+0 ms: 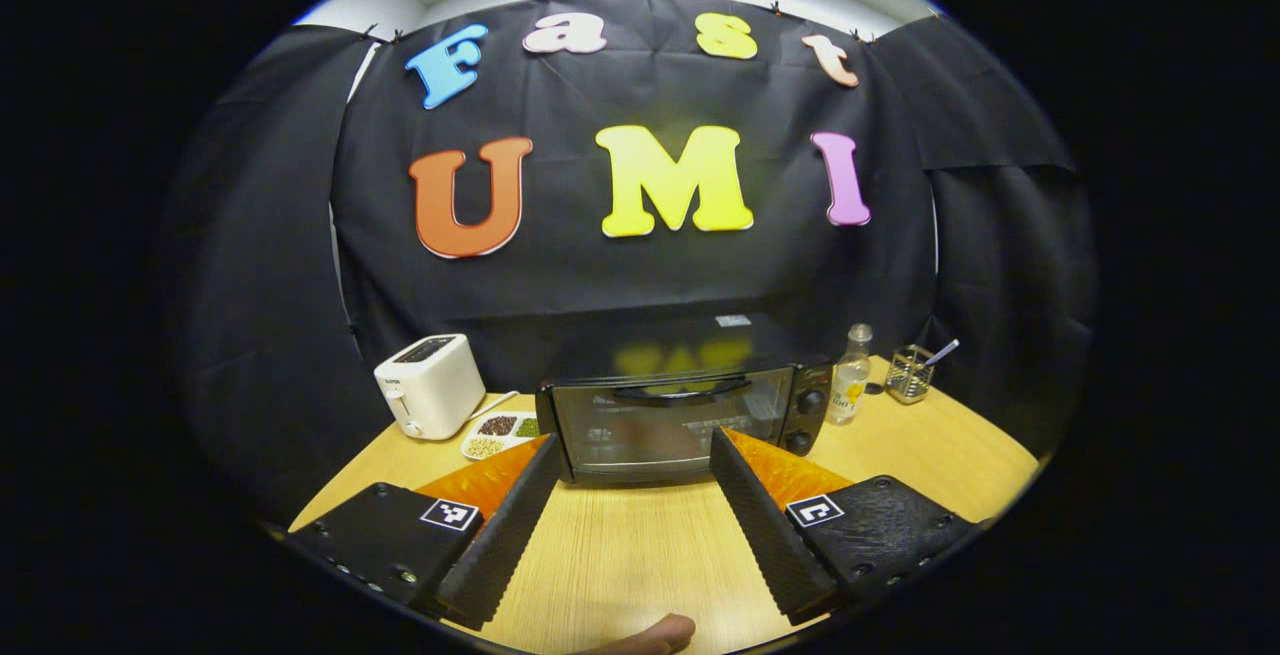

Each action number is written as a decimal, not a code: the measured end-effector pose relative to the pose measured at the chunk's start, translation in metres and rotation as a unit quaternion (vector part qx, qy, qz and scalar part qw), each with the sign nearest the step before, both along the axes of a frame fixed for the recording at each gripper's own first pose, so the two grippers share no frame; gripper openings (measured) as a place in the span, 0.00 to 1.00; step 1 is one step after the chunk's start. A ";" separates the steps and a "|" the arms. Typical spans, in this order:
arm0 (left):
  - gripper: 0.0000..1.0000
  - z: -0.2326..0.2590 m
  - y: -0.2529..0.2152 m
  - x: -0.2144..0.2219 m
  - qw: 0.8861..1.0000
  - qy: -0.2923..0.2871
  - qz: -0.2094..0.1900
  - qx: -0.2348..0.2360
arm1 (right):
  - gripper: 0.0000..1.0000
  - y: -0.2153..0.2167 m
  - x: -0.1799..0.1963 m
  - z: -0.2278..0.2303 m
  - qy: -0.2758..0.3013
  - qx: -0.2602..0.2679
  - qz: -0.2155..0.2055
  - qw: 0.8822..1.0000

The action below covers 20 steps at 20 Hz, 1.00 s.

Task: Open the electric oven with the left hand, put the food in, and close the electric oven.

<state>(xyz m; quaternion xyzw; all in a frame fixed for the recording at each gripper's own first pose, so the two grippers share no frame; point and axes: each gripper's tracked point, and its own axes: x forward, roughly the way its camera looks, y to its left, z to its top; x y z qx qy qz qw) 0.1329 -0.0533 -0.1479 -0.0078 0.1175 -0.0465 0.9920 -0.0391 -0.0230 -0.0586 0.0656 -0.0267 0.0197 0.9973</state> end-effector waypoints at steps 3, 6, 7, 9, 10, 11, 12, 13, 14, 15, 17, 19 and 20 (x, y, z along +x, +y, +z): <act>0.96 0.049 0.016 -0.053 0.999 -0.046 0.016 -0.006 | 0.96 -0.001 -0.023 0.006 -0.004 0.008 -0.003 1.000; 0.96 0.081 0.026 -0.105 0.996 -0.081 0.026 -0.004 | 1.00 -0.003 -0.040 0.015 -0.010 0.009 -0.006 1.000; 0.96 0.090 0.029 -0.121 0.995 -0.090 0.031 -0.005 | 1.00 -0.003 -0.044 0.018 -0.013 0.007 -0.005 1.000; 0.96 0.100 0.033 -0.147 0.993 -0.109 0.038 -0.004 | 1.00 0.001 -0.051 0.021 -0.018 0.000 0.002 1.000; 0.95 0.097 0.035 -0.161 0.993 -0.108 0.044 -0.004 | 1.00 0.003 -0.054 0.021 -0.020 -0.004 0.007 1.000; 0.95 0.094 0.035 -0.173 0.993 -0.109 0.048 -0.009 | 1.00 0.005 -0.055 0.019 -0.018 -0.009 0.010 1.000; 0.95 0.092 0.033 -0.182 0.992 -0.112 0.051 -0.016 | 1.00 0.005 -0.057 0.017 -0.016 -0.011 0.012 1.000; 0.95 0.088 0.030 -0.190 0.992 -0.112 0.048 -0.022 | 1.00 0.006 -0.057 0.014 -0.012 -0.013 0.013 1.000; 0.95 0.083 0.028 -0.198 0.993 -0.110 0.041 -0.026 | 1.00 0.006 -0.058 0.011 -0.006 -0.014 0.013 1.000; 0.95 0.082 0.028 -0.203 0.993 -0.110 0.038 -0.026 | 0.96 0.006 -0.059 0.010 -0.003 -0.016 0.013 1.000; 0.96 0.084 0.031 -0.207 0.993 -0.114 0.030 -0.016 | 1.00 0.006 -0.062 0.011 -0.002 -0.021 0.014 1.000; 0.96 0.087 0.033 -0.208 0.992 -0.119 0.031 -0.020 | 0.96 0.004 -0.064 0.013 -0.005 -0.023 0.010 1.000; 0.95 0.090 0.031 -0.210 0.992 -0.122 0.028 -0.029 | 1.00 0.004 -0.066 0.014 -0.007 -0.026 0.009 1.000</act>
